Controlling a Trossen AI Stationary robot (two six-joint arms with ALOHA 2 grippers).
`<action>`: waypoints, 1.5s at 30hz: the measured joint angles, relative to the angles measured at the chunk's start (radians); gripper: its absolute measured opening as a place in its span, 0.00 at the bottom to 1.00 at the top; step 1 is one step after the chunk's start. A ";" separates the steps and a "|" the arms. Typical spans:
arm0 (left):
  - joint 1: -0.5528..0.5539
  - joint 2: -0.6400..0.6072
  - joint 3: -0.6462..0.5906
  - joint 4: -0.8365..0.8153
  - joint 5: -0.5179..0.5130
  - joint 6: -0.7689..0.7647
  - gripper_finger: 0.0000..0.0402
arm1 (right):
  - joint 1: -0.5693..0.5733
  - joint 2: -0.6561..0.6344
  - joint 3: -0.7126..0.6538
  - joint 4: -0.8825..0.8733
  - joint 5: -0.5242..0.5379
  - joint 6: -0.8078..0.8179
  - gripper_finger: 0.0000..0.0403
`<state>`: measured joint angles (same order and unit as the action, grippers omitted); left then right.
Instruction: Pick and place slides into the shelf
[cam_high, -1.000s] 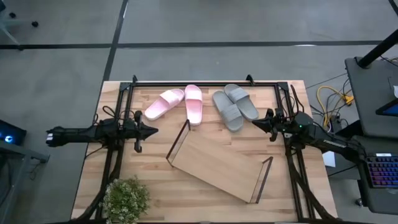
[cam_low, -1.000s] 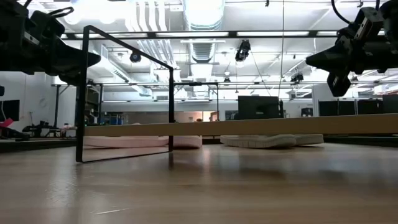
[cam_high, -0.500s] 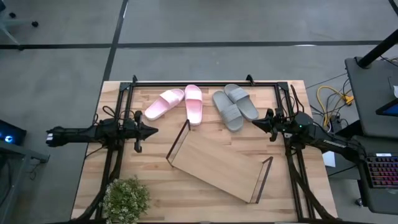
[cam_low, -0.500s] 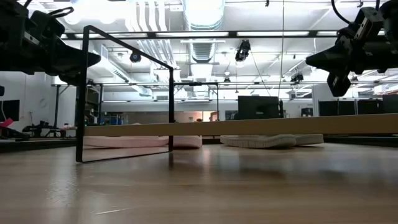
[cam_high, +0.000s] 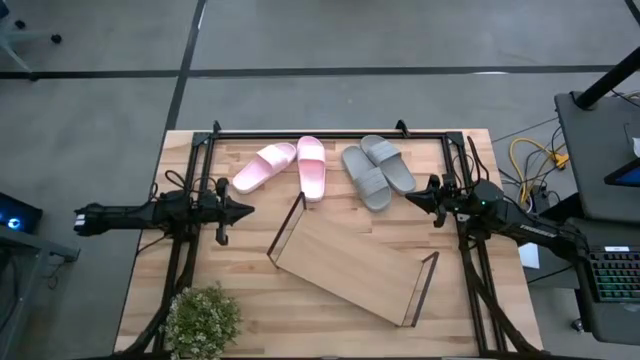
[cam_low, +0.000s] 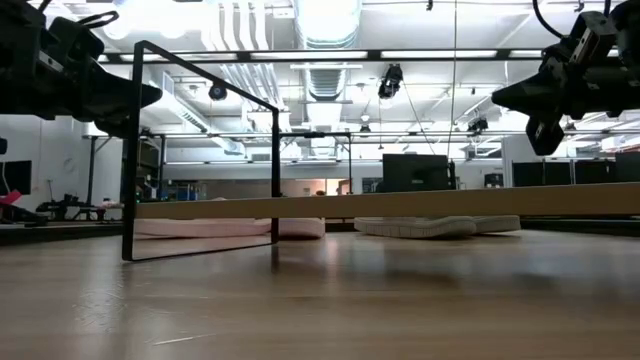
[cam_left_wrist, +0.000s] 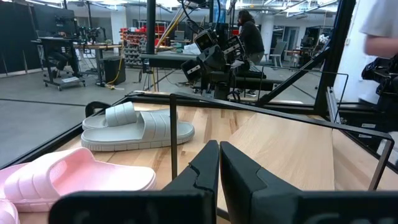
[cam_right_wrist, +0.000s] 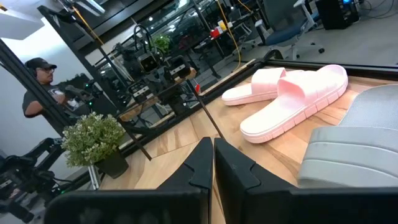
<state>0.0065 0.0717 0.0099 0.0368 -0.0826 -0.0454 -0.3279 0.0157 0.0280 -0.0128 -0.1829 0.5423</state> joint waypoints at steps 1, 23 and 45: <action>0.000 0.000 0.000 0.000 0.000 0.000 0.00 | 0.000 0.000 0.000 0.000 0.000 0.000 0.02; 0.000 0.000 0.000 0.000 0.000 0.000 0.00 | 0.000 0.000 0.000 0.000 0.000 0.000 0.02; 0.000 0.000 0.000 0.011 -0.039 0.000 0.00 | 0.000 0.000 0.000 0.023 0.191 0.559 0.07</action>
<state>0.0067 0.0716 0.0097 0.0476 -0.1215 -0.0456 -0.3279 0.0154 0.0277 0.0103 0.0086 1.1010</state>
